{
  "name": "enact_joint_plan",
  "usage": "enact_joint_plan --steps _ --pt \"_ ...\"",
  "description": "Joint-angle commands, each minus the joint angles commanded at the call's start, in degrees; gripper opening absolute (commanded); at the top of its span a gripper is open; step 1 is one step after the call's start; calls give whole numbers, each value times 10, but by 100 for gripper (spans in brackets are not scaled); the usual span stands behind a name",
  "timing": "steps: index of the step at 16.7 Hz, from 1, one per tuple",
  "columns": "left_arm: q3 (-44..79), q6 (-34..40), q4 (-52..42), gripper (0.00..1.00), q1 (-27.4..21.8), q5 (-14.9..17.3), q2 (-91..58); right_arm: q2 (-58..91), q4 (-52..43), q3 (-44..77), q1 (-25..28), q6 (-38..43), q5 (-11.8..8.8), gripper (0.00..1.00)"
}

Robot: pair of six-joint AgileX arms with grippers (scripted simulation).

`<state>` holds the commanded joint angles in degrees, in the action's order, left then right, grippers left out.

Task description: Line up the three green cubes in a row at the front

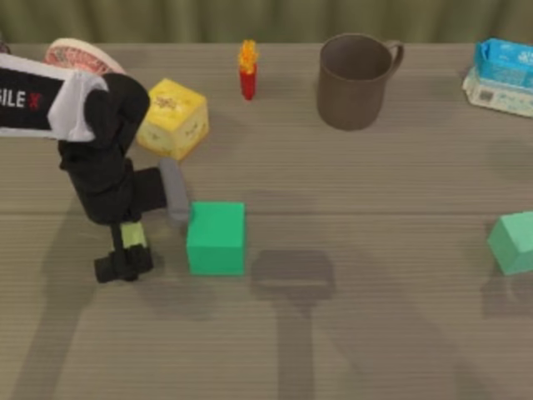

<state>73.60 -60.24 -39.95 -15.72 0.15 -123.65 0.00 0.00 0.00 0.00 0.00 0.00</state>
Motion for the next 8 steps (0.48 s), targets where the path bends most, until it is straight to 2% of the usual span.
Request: enact_joint_plan --steps 1,8 --pt "0 0 0 100 0 0 0 0 0 0 0 0 0 100" --pt "0 0 0 47 0 0 0 0 0 0 0 0 0 100"
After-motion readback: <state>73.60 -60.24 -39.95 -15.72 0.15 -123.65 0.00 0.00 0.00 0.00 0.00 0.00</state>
